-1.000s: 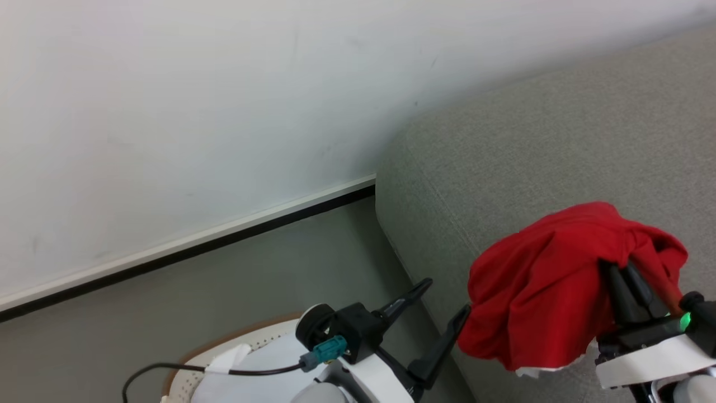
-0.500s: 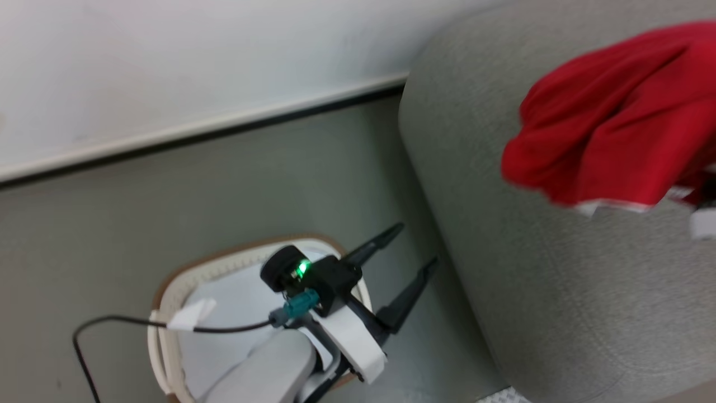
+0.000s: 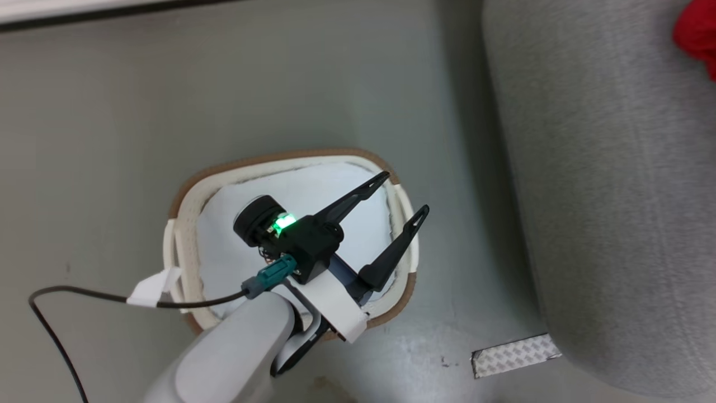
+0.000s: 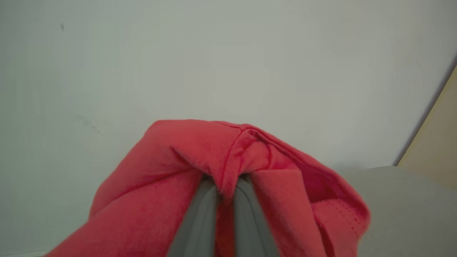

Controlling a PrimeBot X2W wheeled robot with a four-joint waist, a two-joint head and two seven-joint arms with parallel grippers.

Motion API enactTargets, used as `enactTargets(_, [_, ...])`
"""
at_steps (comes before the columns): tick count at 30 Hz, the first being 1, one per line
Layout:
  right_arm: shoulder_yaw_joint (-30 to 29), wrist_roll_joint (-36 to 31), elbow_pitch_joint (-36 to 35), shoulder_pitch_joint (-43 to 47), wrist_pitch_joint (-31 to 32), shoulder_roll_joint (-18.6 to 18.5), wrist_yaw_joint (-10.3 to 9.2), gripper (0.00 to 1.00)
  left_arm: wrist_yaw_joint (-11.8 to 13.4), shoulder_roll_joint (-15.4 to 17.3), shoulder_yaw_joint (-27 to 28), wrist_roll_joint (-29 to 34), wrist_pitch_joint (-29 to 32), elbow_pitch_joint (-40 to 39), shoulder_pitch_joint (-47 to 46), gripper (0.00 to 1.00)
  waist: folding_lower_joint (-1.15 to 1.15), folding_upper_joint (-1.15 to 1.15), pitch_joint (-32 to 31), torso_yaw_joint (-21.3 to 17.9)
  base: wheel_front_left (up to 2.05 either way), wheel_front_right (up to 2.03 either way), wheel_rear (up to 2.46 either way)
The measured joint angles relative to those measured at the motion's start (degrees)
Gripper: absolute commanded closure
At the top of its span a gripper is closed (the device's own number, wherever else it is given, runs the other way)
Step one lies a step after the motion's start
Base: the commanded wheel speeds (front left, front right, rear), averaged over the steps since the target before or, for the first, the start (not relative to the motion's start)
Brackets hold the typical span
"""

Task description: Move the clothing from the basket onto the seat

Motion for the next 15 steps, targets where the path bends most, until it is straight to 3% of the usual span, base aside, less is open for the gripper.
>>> enactTargets(8, [1.68,-2.89,17.66,-1.03,2.12,0.21,0.00,1.00,0.16,0.36,0.11,-0.01,-0.24,0.20,-0.31,0.00,-0.01,0.00,2.22,2.66,0.00,0.00,0.00])
enactTargets(15, [5.27,-1.92,25.40,-2.21,3.46,0.89,0.00,0.97,0.40,0.18,0.07,-0.14,-0.73,0.87,-0.48,0.00,-0.01,0.00,0.66,2.44,0.00,0.00,0.00])
